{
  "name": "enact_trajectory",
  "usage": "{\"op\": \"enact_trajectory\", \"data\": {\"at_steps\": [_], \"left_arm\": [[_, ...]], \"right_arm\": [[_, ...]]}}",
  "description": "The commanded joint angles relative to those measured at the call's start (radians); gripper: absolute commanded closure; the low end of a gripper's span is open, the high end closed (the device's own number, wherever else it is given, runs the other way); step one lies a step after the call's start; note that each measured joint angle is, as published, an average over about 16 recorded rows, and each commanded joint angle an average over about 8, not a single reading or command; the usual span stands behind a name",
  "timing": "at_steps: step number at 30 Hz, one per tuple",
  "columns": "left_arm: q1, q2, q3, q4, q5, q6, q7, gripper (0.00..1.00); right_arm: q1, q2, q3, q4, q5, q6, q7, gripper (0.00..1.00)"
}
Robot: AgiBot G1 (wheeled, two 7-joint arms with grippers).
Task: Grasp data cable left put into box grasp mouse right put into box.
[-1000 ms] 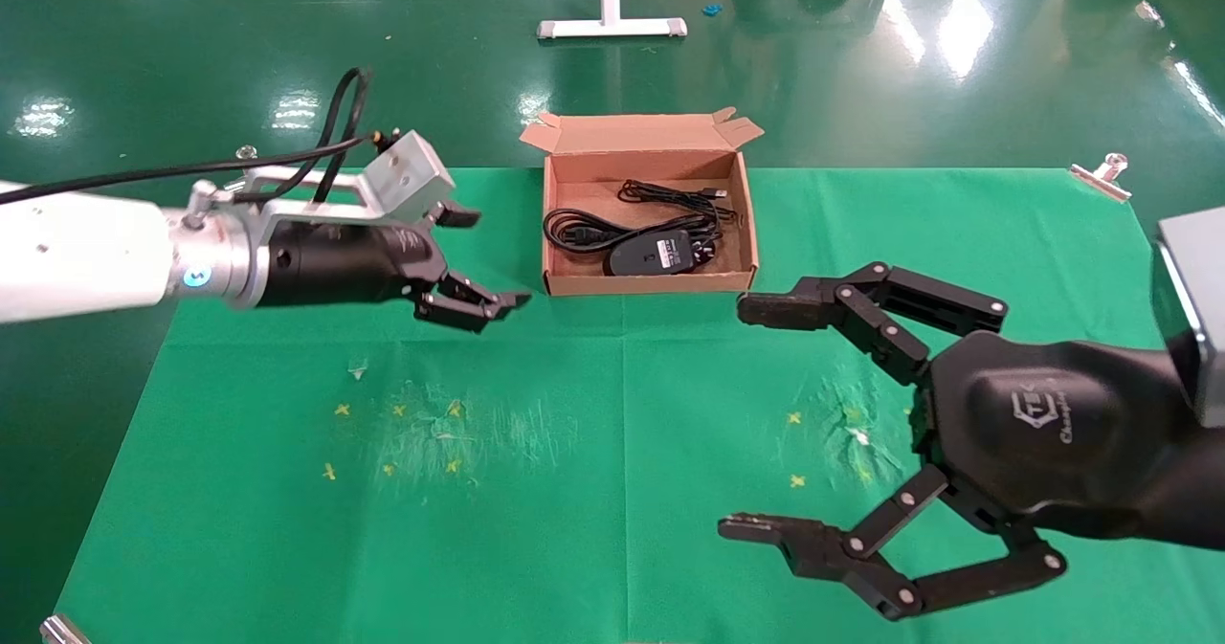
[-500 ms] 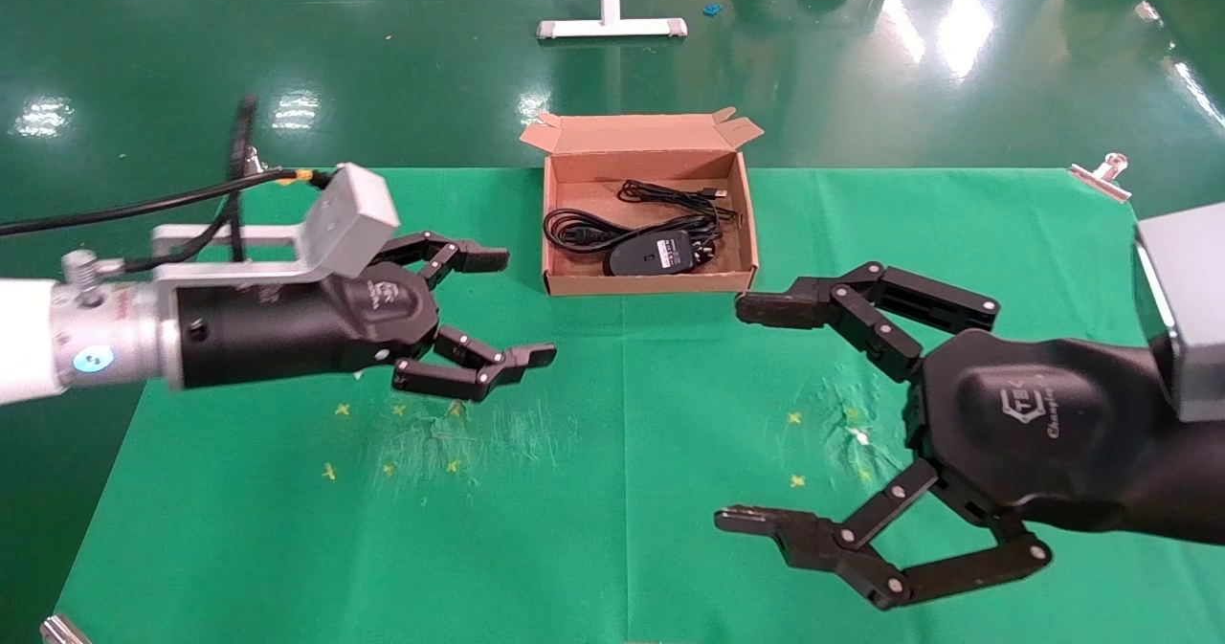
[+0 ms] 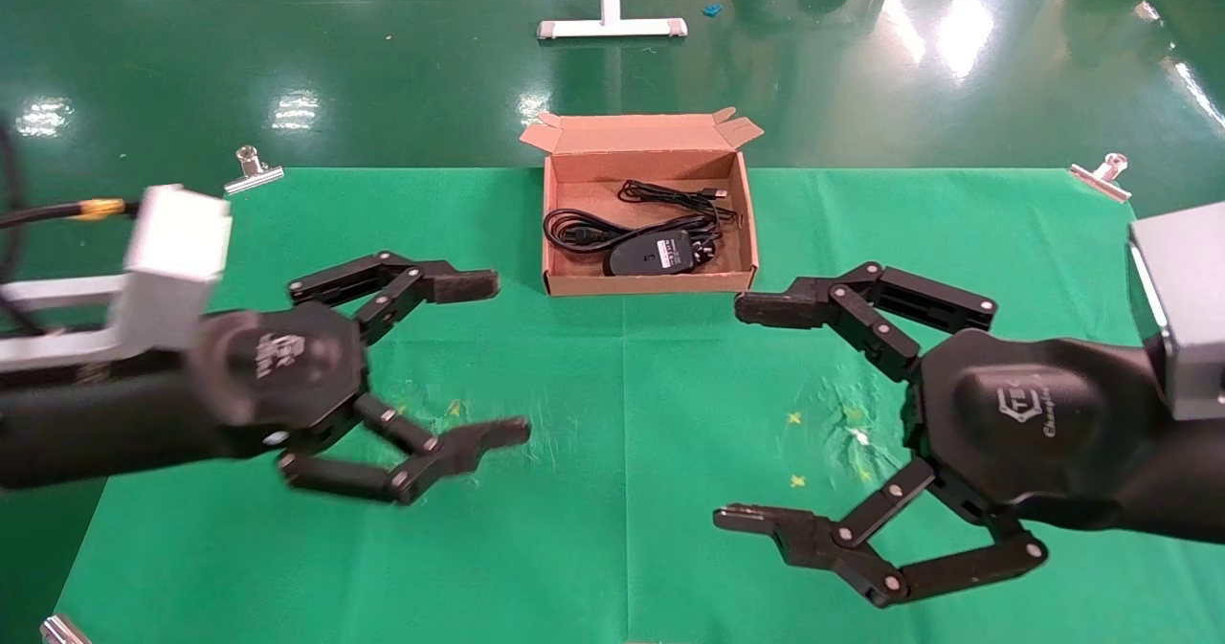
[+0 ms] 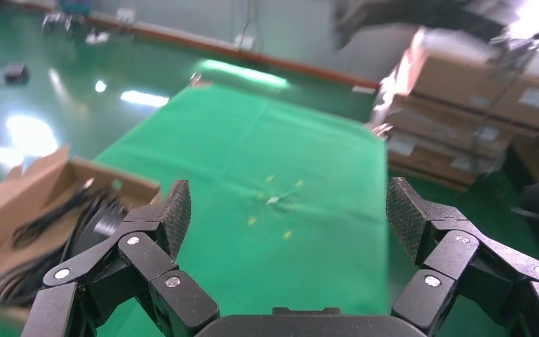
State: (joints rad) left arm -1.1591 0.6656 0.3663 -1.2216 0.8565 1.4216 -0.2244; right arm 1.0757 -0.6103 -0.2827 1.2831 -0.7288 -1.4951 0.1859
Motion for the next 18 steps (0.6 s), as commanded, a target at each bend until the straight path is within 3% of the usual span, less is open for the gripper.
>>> {"op": "enact_trajectory", "data": {"at_steps": [1,9,18], "left_arm": [[0.029,-0.019,-0.030,-0.022,-0.043,0.025,0.013,0.00],[0.103,-0.066,-0.106,-0.076,-0.155,0.090,0.043,0.00],[0.104,-0.067,-0.107,-0.077,-0.156,0.090,0.043,0.00]], "right_arm": [[0.000,0.000,0.000,0.000,0.000,0.000,0.000,0.00],[-0.001,0.001,0.000,0.000,0.001,-0.001,0.000,0.00],[-0.001,0.001,0.000,0.000,0.001,0.000,0.000,0.00]]}}
